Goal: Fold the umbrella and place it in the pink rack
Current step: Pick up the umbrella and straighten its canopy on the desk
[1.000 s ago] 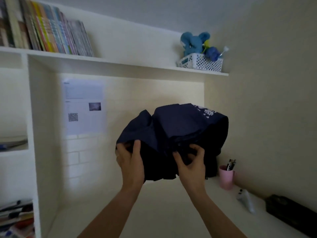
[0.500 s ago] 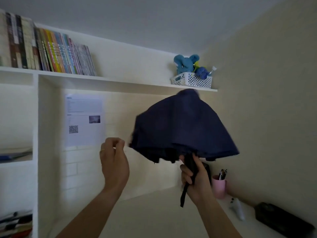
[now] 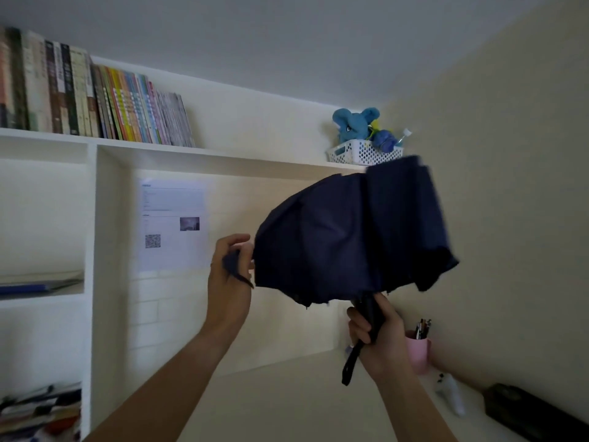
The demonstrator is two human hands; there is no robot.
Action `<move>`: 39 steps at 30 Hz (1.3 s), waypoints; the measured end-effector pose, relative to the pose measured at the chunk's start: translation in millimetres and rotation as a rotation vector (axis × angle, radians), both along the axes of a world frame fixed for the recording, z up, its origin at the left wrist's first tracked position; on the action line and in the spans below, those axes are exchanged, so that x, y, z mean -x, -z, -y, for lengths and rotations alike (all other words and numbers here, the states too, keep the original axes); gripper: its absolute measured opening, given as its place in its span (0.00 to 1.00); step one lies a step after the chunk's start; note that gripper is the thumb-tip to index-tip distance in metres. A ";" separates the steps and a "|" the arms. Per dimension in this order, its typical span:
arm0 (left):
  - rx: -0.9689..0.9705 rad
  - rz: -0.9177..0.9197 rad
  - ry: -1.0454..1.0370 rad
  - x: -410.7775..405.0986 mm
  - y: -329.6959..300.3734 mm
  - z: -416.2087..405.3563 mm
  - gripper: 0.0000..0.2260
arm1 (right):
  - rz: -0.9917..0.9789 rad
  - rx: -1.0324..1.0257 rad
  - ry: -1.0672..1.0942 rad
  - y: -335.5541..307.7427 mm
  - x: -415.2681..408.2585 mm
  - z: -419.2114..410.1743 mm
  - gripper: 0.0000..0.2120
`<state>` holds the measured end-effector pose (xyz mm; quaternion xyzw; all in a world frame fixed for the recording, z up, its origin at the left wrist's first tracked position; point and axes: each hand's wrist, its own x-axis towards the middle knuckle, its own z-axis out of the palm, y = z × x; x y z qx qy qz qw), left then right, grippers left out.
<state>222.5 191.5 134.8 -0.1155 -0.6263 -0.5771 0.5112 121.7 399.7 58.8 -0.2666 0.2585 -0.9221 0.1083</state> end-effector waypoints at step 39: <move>0.050 0.676 -0.179 163.4 156.8 121.5 0.13 | 0.102 -1.714 0.373 180.4 97.6 109.6 0.16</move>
